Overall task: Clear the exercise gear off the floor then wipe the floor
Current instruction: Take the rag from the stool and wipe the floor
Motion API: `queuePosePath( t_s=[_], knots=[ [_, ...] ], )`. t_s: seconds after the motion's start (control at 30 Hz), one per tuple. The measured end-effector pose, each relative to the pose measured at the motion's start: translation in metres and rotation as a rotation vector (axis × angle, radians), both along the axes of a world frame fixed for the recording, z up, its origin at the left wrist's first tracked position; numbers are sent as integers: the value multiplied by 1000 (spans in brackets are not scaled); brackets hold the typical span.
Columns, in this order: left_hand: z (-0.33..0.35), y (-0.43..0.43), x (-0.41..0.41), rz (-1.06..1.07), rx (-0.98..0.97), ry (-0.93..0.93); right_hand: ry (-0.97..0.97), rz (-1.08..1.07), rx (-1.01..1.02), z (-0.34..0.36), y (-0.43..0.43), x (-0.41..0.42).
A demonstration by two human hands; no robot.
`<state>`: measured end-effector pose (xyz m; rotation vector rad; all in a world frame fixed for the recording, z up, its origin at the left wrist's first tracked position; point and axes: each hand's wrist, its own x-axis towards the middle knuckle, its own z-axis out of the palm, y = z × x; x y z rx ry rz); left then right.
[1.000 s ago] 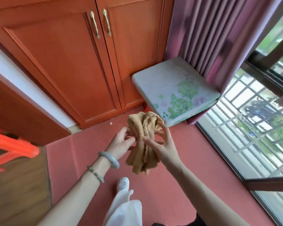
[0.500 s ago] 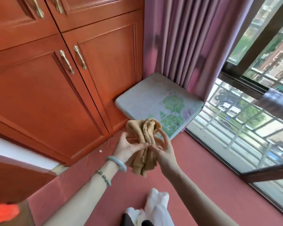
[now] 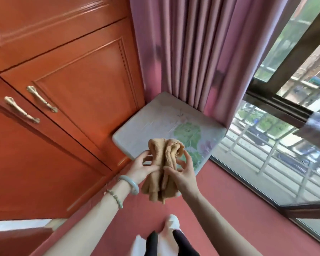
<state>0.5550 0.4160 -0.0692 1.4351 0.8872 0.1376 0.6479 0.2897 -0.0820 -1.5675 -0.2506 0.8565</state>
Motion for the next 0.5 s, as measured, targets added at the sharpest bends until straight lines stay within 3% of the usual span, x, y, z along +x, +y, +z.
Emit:
queuePosePath(
  t_s=[0.23,0.5],
  knots=[
    [-8,86,50,71,-157,13,145,-166,-121,-28,19,76],
    [-76,164,124,-111,-276,125,227,-312,-211,-88,57,117]
  ],
)
